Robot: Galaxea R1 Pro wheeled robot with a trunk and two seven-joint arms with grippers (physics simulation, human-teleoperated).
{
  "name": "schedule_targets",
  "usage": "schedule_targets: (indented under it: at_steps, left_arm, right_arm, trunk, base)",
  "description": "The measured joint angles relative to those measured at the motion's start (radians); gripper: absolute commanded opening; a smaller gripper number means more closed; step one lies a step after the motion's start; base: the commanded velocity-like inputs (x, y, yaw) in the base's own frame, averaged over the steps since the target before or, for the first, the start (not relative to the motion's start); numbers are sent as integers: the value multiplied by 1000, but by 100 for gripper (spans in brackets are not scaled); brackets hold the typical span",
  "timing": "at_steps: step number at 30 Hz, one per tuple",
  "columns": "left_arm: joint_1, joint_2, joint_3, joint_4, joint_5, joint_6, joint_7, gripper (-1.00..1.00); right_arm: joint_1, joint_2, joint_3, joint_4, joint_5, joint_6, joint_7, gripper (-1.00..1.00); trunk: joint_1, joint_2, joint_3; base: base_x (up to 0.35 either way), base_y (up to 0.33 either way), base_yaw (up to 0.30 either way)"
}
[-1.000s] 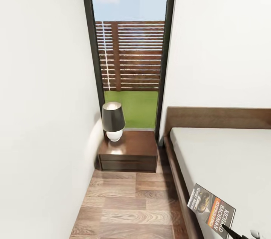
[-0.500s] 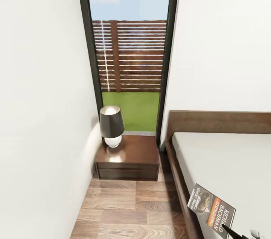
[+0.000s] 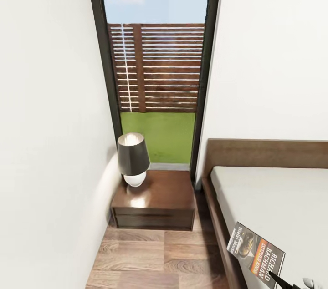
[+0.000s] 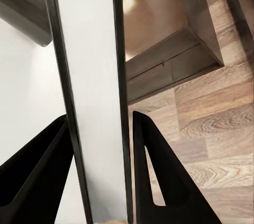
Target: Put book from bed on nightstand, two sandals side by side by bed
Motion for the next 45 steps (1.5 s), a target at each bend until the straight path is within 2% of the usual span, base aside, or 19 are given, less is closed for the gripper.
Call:
schedule_targets:
  at_steps: [35,45]
  left_arm:
    - [0,0,0,-1,0,0,0,100]
    - [0,0,0,-1,0,0,0,100]
  right_arm:
    - [0,0,0,0,0,0,-1,-100]
    - [0,0,-3,0,0,-1,-1,-100]
  trunk:
    - [0,0,0]
    - [0,0,0]
  base:
    - [306,0,0]
    - [174,0,0]
